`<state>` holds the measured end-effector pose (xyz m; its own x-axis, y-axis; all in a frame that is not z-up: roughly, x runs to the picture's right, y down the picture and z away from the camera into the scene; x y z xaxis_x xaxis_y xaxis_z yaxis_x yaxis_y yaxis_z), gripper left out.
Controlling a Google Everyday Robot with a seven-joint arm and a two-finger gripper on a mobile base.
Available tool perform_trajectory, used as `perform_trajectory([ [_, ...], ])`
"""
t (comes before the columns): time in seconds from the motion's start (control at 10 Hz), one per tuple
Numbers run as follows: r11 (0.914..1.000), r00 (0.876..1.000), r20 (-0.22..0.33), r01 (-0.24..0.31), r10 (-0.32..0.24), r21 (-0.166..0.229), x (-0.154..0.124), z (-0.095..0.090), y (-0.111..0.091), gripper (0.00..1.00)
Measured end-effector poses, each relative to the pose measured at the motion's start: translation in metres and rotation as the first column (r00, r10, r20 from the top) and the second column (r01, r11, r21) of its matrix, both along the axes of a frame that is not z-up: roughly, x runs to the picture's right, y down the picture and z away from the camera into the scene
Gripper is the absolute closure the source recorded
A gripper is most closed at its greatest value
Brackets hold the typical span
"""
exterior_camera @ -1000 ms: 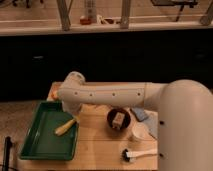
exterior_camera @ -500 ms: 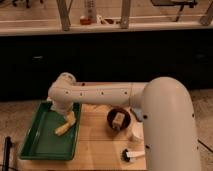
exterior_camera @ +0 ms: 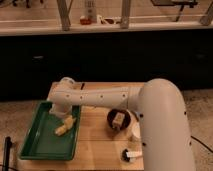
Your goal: Place banana in table surface
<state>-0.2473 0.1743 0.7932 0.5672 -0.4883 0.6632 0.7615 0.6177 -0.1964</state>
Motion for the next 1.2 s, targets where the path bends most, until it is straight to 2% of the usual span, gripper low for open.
perform_trajectory([
  [0.5,0.9973,0.999,-0.007,-0.046,0.046,-0.057,0.004,0.023,0.028,0.2],
  [0.6,0.9967,0.999,-0.005,-0.049,0.049,-0.065,0.005,0.026,0.032,0.23],
  [0.9,0.9936,0.998,0.002,-0.062,0.062,-0.095,0.011,0.039,0.043,0.52],
  [1.2,0.9937,0.998,0.003,-0.056,0.057,-0.097,0.014,0.043,0.044,0.83],
])
